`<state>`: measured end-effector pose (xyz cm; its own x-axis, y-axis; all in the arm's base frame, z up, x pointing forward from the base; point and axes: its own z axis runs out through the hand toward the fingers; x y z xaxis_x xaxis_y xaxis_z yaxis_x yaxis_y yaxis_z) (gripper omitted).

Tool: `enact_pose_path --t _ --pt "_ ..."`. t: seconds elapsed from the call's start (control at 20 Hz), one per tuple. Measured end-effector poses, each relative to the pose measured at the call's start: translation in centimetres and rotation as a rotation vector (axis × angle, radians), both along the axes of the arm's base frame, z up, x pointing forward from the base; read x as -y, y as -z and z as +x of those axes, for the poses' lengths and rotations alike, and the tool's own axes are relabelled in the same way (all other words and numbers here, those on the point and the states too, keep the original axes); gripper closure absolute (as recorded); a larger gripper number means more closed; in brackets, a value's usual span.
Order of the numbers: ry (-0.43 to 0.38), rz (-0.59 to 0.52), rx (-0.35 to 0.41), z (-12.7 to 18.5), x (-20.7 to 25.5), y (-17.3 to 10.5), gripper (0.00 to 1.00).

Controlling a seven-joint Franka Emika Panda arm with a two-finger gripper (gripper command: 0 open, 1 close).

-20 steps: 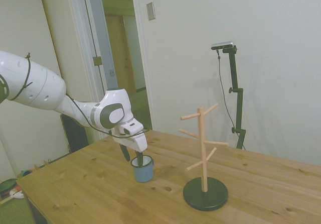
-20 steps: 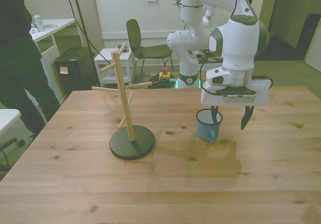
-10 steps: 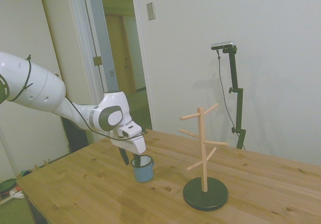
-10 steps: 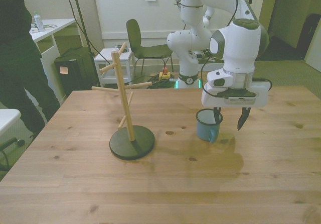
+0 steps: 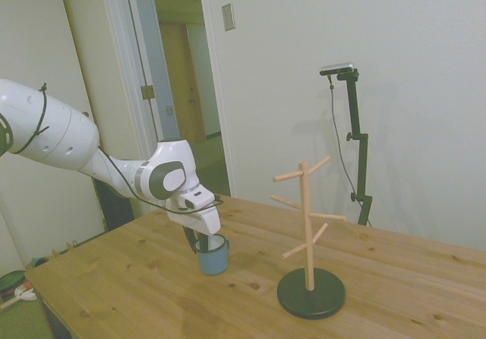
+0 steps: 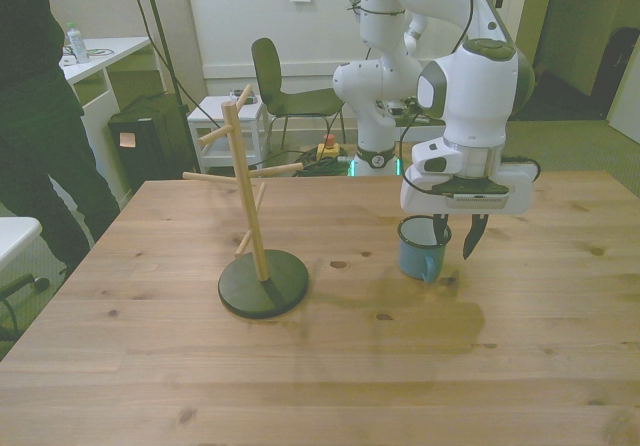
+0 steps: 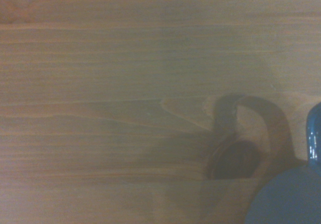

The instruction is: Hang the mug

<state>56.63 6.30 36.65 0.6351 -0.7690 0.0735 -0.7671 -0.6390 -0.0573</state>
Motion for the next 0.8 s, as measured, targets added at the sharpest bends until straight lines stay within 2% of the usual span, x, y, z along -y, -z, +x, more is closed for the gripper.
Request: enact_pose_path --t 0.8 --pt "0.008 -0.003 -0.002 -1.4 0.7 0.0 1.0"
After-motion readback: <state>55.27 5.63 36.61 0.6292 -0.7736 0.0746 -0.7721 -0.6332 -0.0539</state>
